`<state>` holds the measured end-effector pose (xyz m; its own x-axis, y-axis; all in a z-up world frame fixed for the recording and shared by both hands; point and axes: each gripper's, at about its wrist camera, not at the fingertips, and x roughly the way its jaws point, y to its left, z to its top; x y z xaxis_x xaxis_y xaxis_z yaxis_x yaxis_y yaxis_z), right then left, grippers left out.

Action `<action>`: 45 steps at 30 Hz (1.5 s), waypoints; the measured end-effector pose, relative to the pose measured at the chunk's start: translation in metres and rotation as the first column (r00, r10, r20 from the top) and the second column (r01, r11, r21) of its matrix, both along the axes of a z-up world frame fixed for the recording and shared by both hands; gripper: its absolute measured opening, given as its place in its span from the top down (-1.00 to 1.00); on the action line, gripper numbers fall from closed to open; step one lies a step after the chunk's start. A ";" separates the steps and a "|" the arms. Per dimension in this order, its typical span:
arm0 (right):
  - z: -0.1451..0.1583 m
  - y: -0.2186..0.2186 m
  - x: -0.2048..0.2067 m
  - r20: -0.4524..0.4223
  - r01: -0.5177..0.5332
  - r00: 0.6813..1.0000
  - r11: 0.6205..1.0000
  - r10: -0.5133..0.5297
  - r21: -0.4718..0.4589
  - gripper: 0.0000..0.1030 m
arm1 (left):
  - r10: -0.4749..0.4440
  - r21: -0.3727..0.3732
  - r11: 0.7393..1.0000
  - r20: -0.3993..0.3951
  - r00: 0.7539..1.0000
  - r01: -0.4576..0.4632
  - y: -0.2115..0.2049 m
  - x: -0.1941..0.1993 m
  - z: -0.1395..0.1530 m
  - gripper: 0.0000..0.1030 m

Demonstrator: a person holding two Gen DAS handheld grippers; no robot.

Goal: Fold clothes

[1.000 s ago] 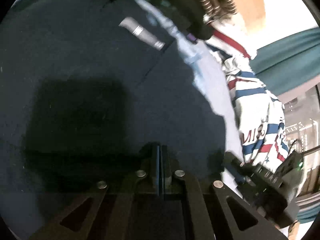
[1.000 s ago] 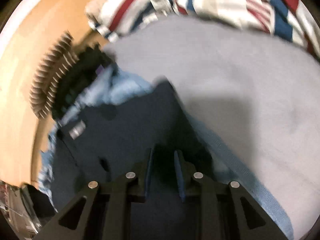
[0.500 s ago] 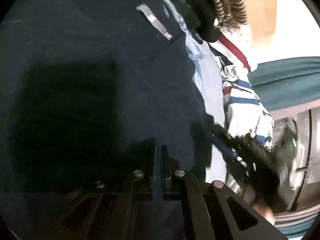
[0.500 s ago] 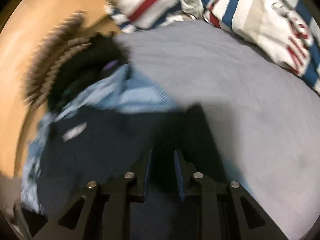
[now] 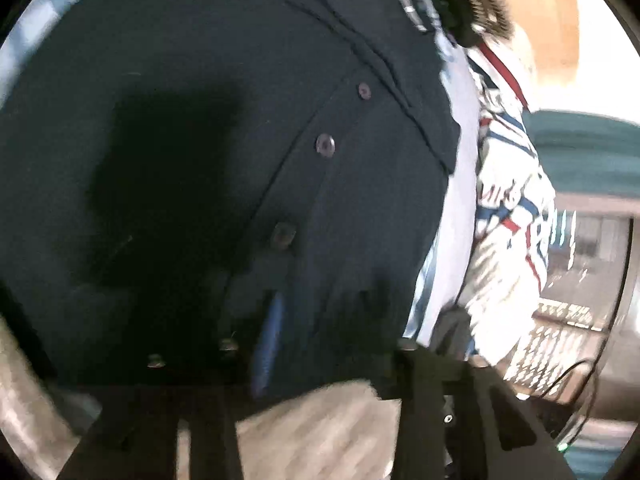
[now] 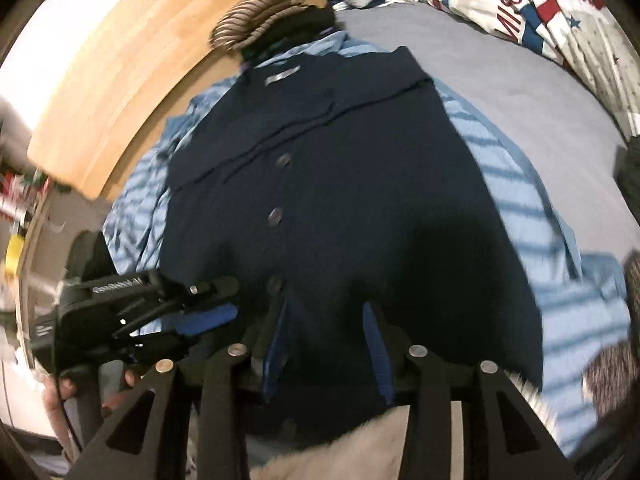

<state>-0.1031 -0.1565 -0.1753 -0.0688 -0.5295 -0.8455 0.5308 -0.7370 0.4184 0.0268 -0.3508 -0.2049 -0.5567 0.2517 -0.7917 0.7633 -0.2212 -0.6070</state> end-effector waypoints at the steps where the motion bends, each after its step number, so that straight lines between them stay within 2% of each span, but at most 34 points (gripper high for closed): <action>1: 0.007 0.002 0.014 -0.013 -0.006 1.000 1.000 0.005 -0.007 0.16 | -0.018 -0.035 0.999 0.008 1.000 0.018 0.006 0.013 0.013 0.18; 5: 0.038 0.015 0.064 -0.115 -0.029 0.993 1.000 0.030 0.011 0.10 | -0.072 -0.131 0.989 -0.018 0.997 0.069 0.026 0.054 0.058 0.18; 9: 0.070 0.031 0.112 -0.229 -0.073 0.970 0.997 0.080 0.037 0.10 | -0.094 -0.275 0.957 0.020 0.995 0.096 0.044 0.094 0.097 0.18; 15: 0.108 0.053 0.161 -0.290 -0.108 0.952 0.994 0.100 -0.015 0.10 | -0.086 -0.332 0.941 -0.055 0.995 0.063 0.061 0.155 0.141 0.18; 19: 0.129 0.070 0.185 -0.348 -0.138 0.931 0.989 0.116 -0.042 0.10 | -0.102 -0.433 0.898 -0.040 0.994 0.074 0.079 0.182 0.169 0.17; 22: 0.143 0.082 0.195 -0.377 -0.141 0.920 0.987 0.103 -0.074 0.10 | -0.106 -0.470 0.879 -0.033 0.994 0.078 0.091 0.196 0.180 0.17; 25: 0.152 0.093 0.196 -0.393 -0.138 0.916 0.984 0.084 -0.113 0.10 | -0.114 -0.485 0.870 -0.031 0.993 0.085 0.101 0.199 0.184 0.17; 33: 0.144 0.110 0.176 -0.370 -0.086 0.928 0.989 0.036 -0.119 0.10 | -0.163 -0.538 0.834 -0.022 0.986 0.125 0.119 0.175 0.192 0.17; 40: 0.138 0.113 0.159 -0.355 -0.068 0.934 0.992 0.027 -0.102 0.10 | -0.207 -0.573 0.799 0.021 0.978 0.181 0.132 0.145 0.201 0.17; 42: 0.144 0.116 0.161 -0.374 -0.066 0.927 0.992 0.022 -0.107 0.10 | -0.219 -0.582 0.789 0.033 0.975 0.197 0.138 0.139 0.205 0.17; 45: 0.158 0.123 0.167 -0.430 -0.068 0.903 0.990 0.009 -0.123 0.10 | -0.238 -0.610 0.761 0.058 0.970 0.223 0.149 0.129 0.211 0.17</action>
